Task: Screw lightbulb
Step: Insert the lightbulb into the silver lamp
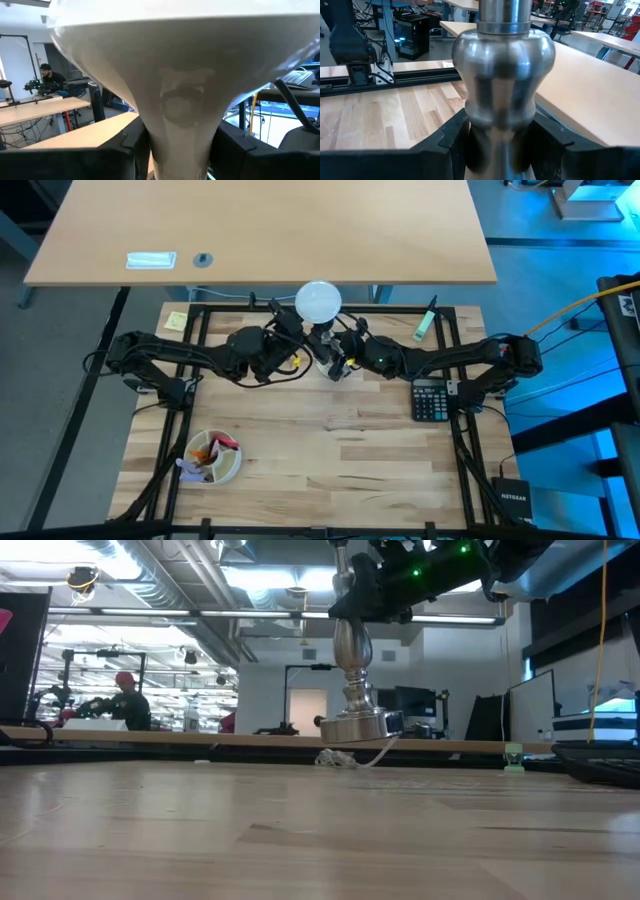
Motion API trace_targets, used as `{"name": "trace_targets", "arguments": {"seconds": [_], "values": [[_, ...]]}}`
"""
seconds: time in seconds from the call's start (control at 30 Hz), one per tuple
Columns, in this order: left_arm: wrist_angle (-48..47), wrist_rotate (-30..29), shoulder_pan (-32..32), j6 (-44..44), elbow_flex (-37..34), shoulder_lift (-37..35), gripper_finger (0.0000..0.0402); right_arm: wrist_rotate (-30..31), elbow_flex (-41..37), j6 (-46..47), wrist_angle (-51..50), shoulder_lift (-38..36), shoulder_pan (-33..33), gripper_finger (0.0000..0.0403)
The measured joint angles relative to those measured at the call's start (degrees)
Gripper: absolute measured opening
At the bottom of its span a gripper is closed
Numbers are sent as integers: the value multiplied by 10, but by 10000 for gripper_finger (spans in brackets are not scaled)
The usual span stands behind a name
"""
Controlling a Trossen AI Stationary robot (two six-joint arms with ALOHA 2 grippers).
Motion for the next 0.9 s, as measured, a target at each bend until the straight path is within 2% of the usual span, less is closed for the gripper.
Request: {"name": "trace_targets", "arguments": {"seconds": [0.23,0.37,0.43,0.5,0.6,0.7,0.77,0.9], "values": [[0,0,-17,11,0,-4,139,-57,0,1,-6,-12,0,159],[-8,7,-42,12,0,-23,139,-148,0,1,-9,-35,0,159],[-27,35,-54,4,1,-35,139,-214,0,1,-8,-48,0,158],[-51,87,-62,-13,1,-47,139,-296,-2,3,-5,-61,0,157],[-77,196,-68,-45,3,-57,139,-433,-2,9,9,-71,0,154],[-77,303,-68,-60,3,-57,139,-545,9,35,7,-72,0,153],[-77,372,-67,-60,3,-57,139,-597,14,39,7,-70,6,153],[-77,493,-60,-58,2,-56,139,-652,20,41,5,-68,23,151]]}}
